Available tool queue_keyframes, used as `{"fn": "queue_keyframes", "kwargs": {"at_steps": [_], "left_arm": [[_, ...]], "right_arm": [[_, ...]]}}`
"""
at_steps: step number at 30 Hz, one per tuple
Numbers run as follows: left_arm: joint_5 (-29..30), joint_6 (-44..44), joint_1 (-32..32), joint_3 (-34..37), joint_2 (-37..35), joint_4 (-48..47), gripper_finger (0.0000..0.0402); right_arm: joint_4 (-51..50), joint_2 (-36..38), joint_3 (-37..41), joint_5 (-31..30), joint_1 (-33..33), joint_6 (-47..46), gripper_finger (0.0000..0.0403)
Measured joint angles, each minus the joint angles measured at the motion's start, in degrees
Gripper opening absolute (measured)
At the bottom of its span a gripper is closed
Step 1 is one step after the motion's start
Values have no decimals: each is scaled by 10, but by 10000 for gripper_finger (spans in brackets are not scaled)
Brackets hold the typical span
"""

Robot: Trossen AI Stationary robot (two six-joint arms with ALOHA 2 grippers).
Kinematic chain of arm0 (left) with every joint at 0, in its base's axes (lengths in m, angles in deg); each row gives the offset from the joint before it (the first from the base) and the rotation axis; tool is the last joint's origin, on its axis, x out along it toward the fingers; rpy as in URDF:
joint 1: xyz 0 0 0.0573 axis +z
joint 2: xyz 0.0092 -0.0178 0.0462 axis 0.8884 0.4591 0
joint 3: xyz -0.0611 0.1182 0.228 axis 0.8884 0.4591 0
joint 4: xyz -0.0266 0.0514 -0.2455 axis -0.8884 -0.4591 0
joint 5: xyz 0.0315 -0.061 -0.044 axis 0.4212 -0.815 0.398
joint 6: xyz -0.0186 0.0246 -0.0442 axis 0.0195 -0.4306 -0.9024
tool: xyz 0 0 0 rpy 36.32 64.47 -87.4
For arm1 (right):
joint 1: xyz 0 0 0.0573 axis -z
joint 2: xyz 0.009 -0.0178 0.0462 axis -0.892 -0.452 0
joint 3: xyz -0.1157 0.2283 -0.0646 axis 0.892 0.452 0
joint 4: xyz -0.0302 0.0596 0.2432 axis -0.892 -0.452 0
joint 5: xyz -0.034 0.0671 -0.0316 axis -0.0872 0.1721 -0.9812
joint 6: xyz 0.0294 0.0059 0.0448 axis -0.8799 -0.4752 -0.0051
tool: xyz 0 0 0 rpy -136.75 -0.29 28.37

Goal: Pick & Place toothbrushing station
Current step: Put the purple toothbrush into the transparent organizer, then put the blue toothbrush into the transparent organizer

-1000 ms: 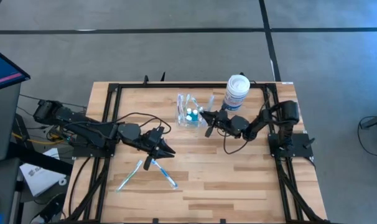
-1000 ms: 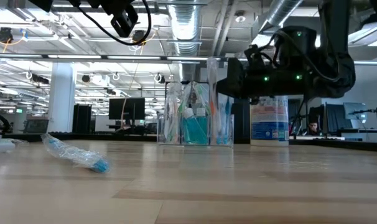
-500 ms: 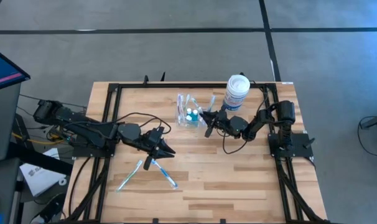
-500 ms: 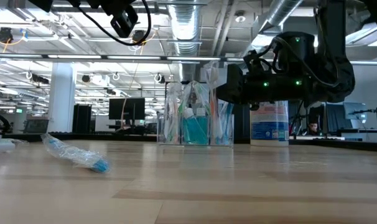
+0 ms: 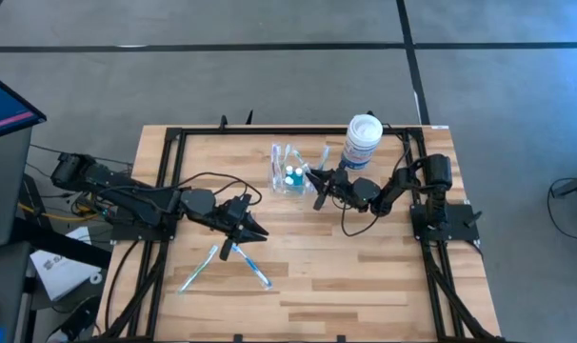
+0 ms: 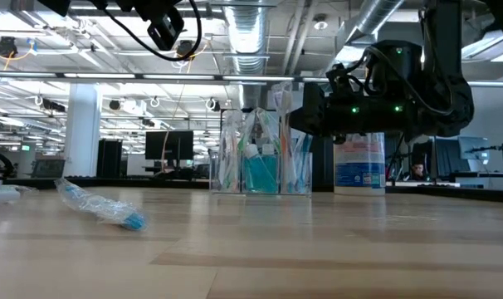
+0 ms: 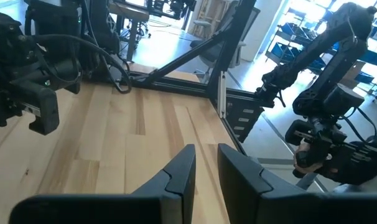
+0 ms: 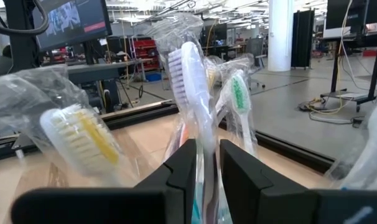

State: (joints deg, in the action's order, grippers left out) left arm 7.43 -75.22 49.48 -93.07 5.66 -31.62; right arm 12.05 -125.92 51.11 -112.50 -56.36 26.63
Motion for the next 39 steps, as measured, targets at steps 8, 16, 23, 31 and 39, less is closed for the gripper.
{"fn": "queue_keyframes", "kwargs": {"at_steps": [8,16,23,31,39], "left_arm": [[0,0,0,0,0,-3,63],[0,0,0,0,0,-4,63],[0,0,0,0,0,-4,63],[0,0,0,0,0,-4,63],[-21,-2,0,0,0,-30,63]], "right_arm": [[-3,10,2,0,0,11,64],[-36,90,46,-2,5,12,64],[-88,166,71,2,0,27,83],[-188,243,71,2,-10,34,156],[-236,313,71,2,-42,55,188]]}}
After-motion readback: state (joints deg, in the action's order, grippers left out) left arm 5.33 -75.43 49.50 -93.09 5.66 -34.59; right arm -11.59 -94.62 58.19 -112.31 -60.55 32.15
